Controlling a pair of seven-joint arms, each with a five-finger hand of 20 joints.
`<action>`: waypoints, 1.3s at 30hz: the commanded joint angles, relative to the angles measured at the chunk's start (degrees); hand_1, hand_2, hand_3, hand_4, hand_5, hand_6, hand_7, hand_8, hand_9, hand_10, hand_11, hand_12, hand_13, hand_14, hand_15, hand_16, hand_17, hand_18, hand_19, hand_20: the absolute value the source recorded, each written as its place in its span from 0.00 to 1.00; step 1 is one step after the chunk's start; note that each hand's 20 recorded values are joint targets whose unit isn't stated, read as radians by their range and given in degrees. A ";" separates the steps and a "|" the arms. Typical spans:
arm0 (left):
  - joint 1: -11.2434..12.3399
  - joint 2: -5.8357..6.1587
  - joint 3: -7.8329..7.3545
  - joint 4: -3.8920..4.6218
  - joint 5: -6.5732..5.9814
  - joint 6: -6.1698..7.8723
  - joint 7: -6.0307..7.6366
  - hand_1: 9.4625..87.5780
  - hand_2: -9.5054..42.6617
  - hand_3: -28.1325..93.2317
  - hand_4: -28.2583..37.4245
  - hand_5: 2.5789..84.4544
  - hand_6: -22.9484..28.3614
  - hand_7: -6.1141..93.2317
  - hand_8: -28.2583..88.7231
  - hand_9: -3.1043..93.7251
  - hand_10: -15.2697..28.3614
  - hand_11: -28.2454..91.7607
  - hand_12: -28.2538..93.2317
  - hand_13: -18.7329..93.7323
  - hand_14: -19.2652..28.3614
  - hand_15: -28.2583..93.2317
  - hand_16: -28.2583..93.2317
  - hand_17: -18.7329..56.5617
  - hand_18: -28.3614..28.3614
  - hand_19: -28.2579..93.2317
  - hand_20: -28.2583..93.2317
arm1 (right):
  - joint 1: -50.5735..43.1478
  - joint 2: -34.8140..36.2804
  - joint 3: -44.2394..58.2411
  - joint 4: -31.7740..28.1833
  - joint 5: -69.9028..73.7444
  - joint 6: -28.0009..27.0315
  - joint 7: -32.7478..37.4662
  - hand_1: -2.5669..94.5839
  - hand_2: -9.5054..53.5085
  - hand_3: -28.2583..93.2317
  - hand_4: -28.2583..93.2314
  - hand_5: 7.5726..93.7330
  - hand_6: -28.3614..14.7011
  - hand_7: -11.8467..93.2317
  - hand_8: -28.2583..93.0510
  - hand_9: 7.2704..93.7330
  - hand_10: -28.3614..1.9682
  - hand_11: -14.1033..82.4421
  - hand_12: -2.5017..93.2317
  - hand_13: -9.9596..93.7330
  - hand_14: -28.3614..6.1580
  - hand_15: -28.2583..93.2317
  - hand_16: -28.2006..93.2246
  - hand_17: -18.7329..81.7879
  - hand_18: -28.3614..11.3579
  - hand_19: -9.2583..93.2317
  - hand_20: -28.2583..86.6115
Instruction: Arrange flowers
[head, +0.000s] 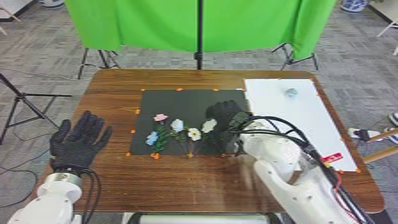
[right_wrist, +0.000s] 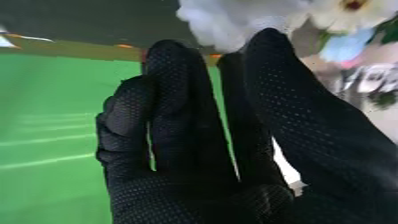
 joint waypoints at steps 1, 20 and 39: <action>0.67 -0.65 0.11 0.31 -0.01 -0.64 -0.02 0.26 0.43 0.86 0.00 0.55 0.61 0.26 0.14 0.48 0.69 0.51 0.36 0.47 0.74 0.67 0.18 0.19 0.78 0.59 0.38 | 2.46 -0.40 5.95 -1.09 2.49 -1.28 2.87 0.58 0.00 0.88 0.00 0.49 0.59 0.32 0.10 0.54 0.42 0.34 0.19 0.60 0.50 0.71 0.53 0.47 0.13 0.90 0.62; 1.21 -0.46 0.83 0.49 1.48 -4.38 0.48 0.25 0.46 0.85 0.00 0.54 0.61 0.25 0.15 0.47 0.69 0.51 0.35 0.46 0.74 0.66 0.18 0.18 0.78 0.58 0.38 | 17.69 -1.44 20.18 26.51 -3.68 -16.78 7.53 0.50 0.00 0.94 0.00 0.31 0.58 0.28 0.11 0.21 0.38 0.24 0.13 0.26 0.26 0.46 0.32 0.30 0.18 0.64 0.44; 3.13 -0.53 -0.03 -0.23 1.29 -3.84 0.16 0.25 0.47 0.84 0.00 0.55 0.61 0.25 0.15 0.50 0.71 0.52 0.36 0.47 0.75 0.66 0.18 0.18 0.78 0.58 0.38 | 12.03 -3.16 25.26 32.00 -10.15 -7.19 -2.17 0.85 0.04 0.41 0.03 0.57 0.76 0.28 0.20 0.66 0.70 0.24 0.32 0.67 0.68 0.42 0.55 0.47 0.41 0.66 0.62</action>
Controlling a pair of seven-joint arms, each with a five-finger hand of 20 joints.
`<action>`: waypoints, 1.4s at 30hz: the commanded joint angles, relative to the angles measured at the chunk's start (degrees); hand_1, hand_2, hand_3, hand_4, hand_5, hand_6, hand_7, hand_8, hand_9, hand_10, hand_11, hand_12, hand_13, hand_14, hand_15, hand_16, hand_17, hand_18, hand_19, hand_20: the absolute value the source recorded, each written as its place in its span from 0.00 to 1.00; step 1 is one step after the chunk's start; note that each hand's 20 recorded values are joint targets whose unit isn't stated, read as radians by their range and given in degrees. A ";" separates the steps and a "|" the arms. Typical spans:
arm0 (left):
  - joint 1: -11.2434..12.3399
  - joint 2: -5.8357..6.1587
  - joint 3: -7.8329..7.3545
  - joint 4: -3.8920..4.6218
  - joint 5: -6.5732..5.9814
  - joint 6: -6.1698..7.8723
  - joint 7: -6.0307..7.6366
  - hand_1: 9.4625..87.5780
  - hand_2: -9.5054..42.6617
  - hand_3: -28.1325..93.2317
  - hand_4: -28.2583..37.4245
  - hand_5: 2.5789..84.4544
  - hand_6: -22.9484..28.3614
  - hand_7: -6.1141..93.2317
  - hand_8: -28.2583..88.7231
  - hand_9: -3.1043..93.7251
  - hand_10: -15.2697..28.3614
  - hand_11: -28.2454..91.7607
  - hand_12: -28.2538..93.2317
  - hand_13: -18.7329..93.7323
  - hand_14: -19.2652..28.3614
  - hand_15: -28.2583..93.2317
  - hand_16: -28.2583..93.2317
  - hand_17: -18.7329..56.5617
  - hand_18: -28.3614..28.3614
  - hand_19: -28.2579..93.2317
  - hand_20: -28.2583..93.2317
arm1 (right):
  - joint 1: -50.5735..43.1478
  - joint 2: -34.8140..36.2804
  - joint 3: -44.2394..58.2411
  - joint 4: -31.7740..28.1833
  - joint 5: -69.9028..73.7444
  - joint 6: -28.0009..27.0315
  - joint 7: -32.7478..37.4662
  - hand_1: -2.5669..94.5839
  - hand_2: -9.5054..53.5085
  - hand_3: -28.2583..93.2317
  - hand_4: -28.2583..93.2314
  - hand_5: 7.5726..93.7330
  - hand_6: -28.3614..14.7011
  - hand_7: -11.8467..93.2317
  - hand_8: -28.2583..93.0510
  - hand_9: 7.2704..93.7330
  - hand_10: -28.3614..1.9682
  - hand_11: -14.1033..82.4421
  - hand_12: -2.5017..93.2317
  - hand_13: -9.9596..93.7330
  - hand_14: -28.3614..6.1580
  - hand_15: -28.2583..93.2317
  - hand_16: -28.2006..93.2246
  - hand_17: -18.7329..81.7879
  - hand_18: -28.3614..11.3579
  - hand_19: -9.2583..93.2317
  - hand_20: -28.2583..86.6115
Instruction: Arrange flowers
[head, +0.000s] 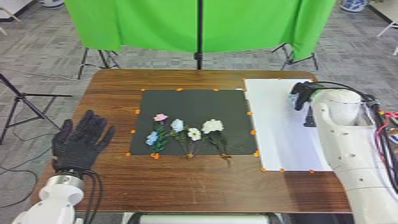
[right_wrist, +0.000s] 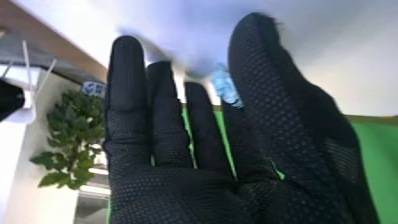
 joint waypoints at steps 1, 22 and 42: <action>2.31 -0.56 -0.66 -0.61 -0.13 0.48 -0.16 0.25 0.47 0.84 0.00 0.55 0.61 0.25 0.15 0.50 0.71 0.52 0.36 0.47 0.75 0.66 0.18 0.18 0.78 0.58 0.38 | -4.23 0.54 -1.76 -0.33 0.94 9.55 0.74 0.85 0.08 0.37 0.05 0.60 0.75 0.29 0.23 0.71 0.72 0.22 0.38 0.69 0.71 0.43 0.57 0.47 0.41 0.69 0.64; 0.74 -0.53 -0.29 -0.54 1.03 0.58 -0.72 0.24 0.48 0.85 0.00 0.56 0.61 0.25 0.15 0.51 0.71 0.54 0.36 0.47 0.75 0.68 0.18 0.18 0.79 0.59 0.38 | -18.19 6.71 -13.75 -26.07 10.00 16.83 -7.49 0.80 0.15 0.46 0.02 0.73 0.72 0.46 0.26 0.84 0.71 0.38 0.48 0.75 0.65 0.64 0.52 0.48 0.33 0.83 0.69; 0.49 -0.17 -0.53 -0.76 0.87 1.59 -1.41 0.24 0.46 0.85 0.00 0.55 0.62 0.25 0.15 0.49 0.71 0.54 0.35 0.46 0.75 0.68 0.17 0.18 0.79 0.58 0.38 | -23.60 8.25 -15.70 -33.44 6.71 13.93 -10.37 0.71 0.02 0.60 0.00 0.67 0.69 0.42 0.20 0.83 0.68 0.26 0.47 0.71 0.62 0.64 0.55 0.48 0.26 0.84 0.64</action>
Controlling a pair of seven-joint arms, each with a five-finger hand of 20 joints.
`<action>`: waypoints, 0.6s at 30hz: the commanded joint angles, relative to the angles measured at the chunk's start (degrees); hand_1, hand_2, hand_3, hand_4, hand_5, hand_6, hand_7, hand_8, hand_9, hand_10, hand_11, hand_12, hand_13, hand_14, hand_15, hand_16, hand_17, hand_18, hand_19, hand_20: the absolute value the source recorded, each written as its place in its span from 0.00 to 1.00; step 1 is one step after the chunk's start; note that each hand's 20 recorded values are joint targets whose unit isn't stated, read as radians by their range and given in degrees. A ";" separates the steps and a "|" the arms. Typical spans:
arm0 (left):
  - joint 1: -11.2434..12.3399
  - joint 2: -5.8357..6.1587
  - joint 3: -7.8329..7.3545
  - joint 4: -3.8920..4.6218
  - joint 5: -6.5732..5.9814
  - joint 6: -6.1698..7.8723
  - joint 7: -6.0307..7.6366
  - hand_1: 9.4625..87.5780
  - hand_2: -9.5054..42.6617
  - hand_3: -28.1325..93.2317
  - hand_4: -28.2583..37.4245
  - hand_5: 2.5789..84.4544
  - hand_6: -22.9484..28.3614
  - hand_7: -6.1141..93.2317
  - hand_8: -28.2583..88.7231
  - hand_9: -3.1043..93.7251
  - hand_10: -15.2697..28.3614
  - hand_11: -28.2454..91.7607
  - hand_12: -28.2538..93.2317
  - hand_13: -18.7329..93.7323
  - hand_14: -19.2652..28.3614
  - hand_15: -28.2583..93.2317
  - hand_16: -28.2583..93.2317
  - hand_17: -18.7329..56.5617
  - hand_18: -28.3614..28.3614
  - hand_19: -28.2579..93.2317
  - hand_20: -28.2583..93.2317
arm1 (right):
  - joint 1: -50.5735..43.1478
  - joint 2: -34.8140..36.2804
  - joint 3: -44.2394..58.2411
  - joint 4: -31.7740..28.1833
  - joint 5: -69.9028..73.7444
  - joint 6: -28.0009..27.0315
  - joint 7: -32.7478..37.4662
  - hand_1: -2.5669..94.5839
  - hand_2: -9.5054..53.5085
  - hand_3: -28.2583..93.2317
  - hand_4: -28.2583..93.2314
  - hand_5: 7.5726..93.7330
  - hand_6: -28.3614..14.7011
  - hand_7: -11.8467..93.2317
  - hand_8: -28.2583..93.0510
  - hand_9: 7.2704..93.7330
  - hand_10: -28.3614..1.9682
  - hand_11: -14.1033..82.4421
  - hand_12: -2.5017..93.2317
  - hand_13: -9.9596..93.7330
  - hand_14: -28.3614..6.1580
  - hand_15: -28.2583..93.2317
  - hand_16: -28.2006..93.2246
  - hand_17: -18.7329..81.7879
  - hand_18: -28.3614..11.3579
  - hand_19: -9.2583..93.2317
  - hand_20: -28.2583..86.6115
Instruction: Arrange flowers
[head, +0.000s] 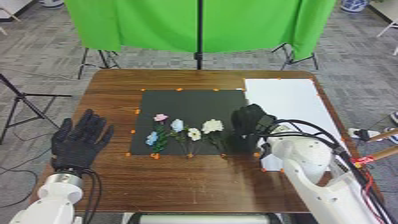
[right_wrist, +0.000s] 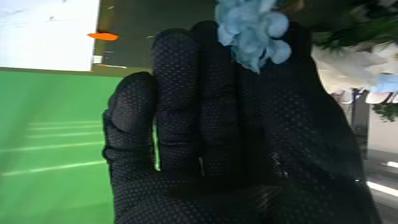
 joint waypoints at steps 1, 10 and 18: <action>0.71 -0.11 -0.22 0.07 -0.15 -0.31 -0.78 0.24 0.46 0.85 0.00 0.55 0.62 0.25 0.15 0.49 0.71 0.54 0.35 0.46 0.75 0.68 0.17 0.18 0.79 0.58 0.38 | -1.17 0.58 0.03 -2.92 -0.66 -2.92 0.15 0.67 0.01 0.63 0.00 0.65 0.68 0.40 0.19 0.79 0.66 0.30 0.42 0.70 0.59 0.66 0.51 0.48 0.24 0.85 0.62; 0.67 -0.19 -0.13 0.23 -0.43 -0.26 -0.52 0.23 0.43 0.85 0.00 0.54 0.62 0.24 0.15 0.48 0.71 0.53 0.35 0.46 0.75 0.67 0.17 0.18 0.79 0.58 0.38 | -0.95 0.92 0.19 -5.04 1.17 -4.50 2.09 0.45 0.00 0.82 0.00 0.61 0.65 0.33 0.10 0.69 0.51 0.40 0.23 0.68 0.50 0.70 0.45 0.48 0.18 0.87 0.60; 0.28 0.14 -0.27 0.64 -0.15 -1.22 -0.67 0.22 0.41 0.85 0.00 0.53 0.62 0.24 0.15 0.48 0.71 0.52 0.35 0.46 0.75 0.66 0.17 0.19 0.78 0.57 0.38 | -2.07 0.79 2.17 -7.96 7.08 -2.29 7.21 0.39 0.02 0.83 0.00 0.57 0.61 0.31 0.11 0.65 0.45 0.38 0.23 0.66 0.45 0.72 0.44 0.47 0.17 0.88 0.60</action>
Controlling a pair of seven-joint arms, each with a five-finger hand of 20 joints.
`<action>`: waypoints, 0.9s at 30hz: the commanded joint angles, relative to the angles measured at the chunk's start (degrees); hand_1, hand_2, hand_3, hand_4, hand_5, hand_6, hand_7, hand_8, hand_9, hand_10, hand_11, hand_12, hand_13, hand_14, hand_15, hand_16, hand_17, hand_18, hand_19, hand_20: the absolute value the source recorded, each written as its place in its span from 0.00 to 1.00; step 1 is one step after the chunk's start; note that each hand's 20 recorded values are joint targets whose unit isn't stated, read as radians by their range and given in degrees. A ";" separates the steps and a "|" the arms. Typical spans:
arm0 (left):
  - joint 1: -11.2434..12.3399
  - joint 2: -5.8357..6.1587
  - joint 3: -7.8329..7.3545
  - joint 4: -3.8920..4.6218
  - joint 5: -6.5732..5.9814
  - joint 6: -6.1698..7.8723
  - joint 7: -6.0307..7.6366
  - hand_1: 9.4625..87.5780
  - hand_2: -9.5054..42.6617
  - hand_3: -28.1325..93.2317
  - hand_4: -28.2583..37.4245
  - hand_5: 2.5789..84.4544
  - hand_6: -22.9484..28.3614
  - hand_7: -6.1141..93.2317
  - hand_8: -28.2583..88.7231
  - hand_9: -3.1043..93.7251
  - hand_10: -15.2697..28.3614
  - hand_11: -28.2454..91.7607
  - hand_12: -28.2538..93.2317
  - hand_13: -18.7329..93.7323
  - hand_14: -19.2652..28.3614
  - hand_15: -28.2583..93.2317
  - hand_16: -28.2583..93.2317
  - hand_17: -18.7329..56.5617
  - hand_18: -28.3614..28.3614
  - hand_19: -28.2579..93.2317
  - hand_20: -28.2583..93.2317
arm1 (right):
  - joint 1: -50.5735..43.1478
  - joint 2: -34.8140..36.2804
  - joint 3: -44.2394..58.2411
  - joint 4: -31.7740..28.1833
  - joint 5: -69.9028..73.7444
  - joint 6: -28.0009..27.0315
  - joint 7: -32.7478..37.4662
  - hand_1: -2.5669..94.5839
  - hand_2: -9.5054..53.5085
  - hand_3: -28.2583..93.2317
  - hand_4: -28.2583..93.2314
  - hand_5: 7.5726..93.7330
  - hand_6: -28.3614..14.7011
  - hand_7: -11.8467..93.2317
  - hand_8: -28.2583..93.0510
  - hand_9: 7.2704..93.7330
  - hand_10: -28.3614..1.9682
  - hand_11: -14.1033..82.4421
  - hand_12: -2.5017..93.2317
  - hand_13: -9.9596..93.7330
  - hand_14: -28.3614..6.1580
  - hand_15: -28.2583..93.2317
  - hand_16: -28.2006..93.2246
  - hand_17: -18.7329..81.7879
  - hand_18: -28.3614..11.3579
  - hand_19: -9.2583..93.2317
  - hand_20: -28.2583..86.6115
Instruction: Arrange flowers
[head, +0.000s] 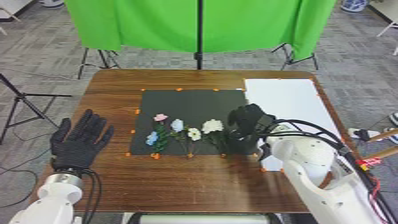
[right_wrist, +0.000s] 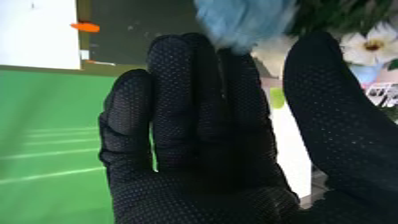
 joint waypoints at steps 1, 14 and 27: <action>0.20 0.19 -0.16 0.64 0.10 -1.21 -0.59 0.22 0.41 0.85 0.00 0.53 0.62 0.24 0.15 0.48 0.71 0.52 0.35 0.45 0.75 0.66 0.17 0.19 0.78 0.57 0.37 | -1.44 0.03 2.66 -3.47 5.88 2.15 5.02 0.38 0.02 0.83 0.00 0.56 0.60 0.30 0.11 0.64 0.44 0.37 0.22 0.65 0.44 0.71 0.44 0.47 0.16 0.88 0.60; -3.17 2.60 -2.63 2.95 11.41 -7.38 -0.43 0.19 0.42 0.84 0.00 0.49 0.60 0.17 0.16 0.40 0.68 0.38 0.31 0.38 0.68 0.47 0.16 0.19 0.76 0.53 0.34 | -1.00 -9.88 18.51 -0.99 52.94 15.90 12.64 0.23 0.22 0.86 0.00 0.40 0.56 0.28 0.13 0.38 0.39 0.26 0.17 0.43 0.35 0.49 0.34 0.36 0.22 0.62 0.45; -6.41 4.75 -5.41 5.62 11.54 -8.40 1.47 0.13 0.44 0.82 0.00 0.42 0.58 0.13 0.17 0.31 0.64 0.33 0.29 0.30 0.61 0.37 0.16 0.19 0.73 0.48 0.31 | -5.40 -16.71 25.25 -0.97 83.79 20.72 10.55 0.15 0.26 0.89 0.00 0.34 0.59 0.24 0.13 0.31 0.49 0.21 0.12 0.34 0.45 0.31 0.33 0.32 0.32 0.39 0.38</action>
